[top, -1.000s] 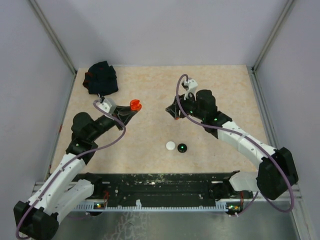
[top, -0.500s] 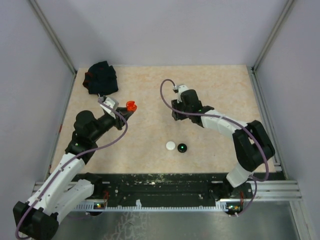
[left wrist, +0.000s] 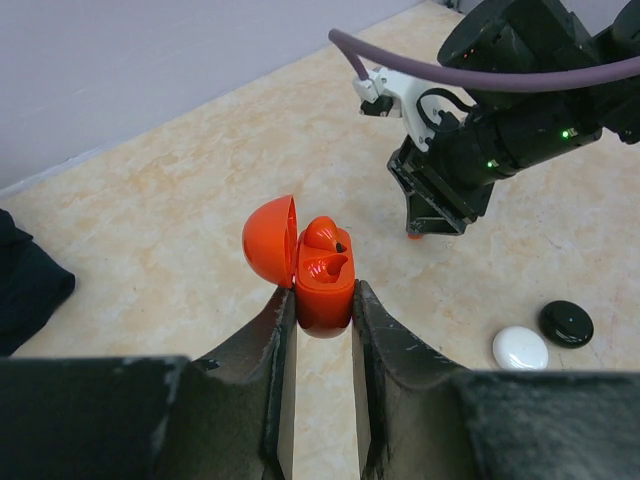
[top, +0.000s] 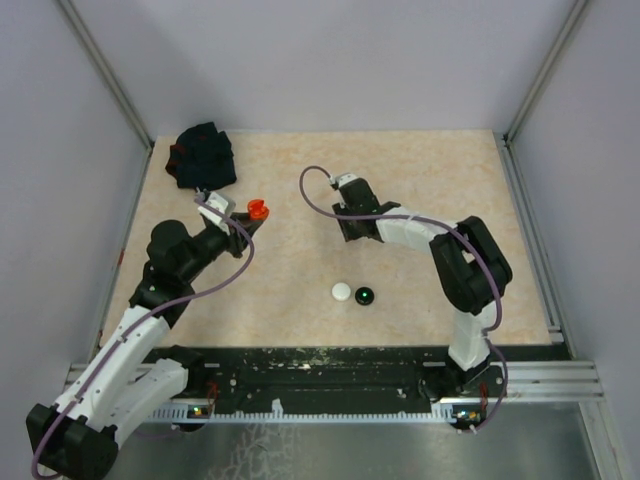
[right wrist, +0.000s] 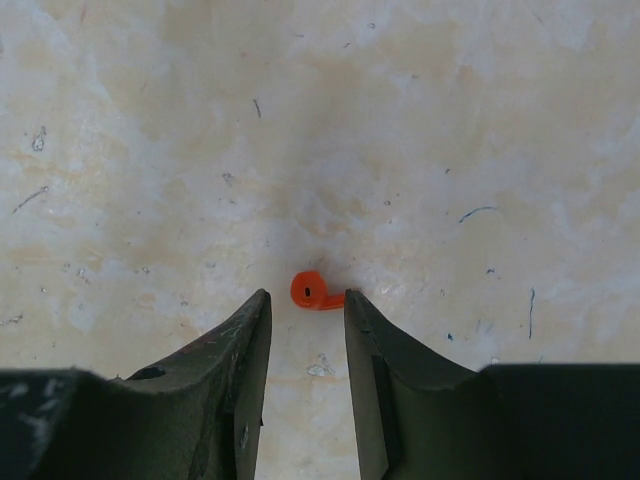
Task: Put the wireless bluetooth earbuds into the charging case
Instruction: Pick up the earbud from the center of the board.
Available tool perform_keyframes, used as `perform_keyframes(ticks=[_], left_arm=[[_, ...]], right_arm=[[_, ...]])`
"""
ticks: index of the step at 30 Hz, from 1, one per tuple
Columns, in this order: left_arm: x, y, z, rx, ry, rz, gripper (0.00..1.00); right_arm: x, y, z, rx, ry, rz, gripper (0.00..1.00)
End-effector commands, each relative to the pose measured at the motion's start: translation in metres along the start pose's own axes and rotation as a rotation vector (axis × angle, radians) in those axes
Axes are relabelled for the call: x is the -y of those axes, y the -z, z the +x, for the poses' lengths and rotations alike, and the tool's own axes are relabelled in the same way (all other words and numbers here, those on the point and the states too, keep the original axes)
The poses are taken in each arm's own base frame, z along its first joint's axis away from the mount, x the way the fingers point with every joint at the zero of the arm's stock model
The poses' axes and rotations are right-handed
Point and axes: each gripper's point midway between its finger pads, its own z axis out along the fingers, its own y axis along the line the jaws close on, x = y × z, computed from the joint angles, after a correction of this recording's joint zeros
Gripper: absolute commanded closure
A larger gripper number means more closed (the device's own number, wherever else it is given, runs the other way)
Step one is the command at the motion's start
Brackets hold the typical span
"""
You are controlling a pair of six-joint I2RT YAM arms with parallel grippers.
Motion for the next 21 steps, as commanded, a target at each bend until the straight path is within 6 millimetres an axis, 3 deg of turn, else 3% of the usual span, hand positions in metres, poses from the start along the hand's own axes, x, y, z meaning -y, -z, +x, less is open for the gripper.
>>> perform_keyframes(ticks=[1, 21], left_arm=[[-0.003, 0.001, -0.016, 0.030, -0.010, -0.006, 1.00], [-0.003, 0.000, -0.015, 0.031, 0.008, 0.008, 1.00]], right_arm=[[-0.004, -0.001, -0.016, 0.016, 0.052, 0.036, 0.65], [-0.005, -0.022, 0.008, -0.073, 0.084, 0.063, 0.71]])
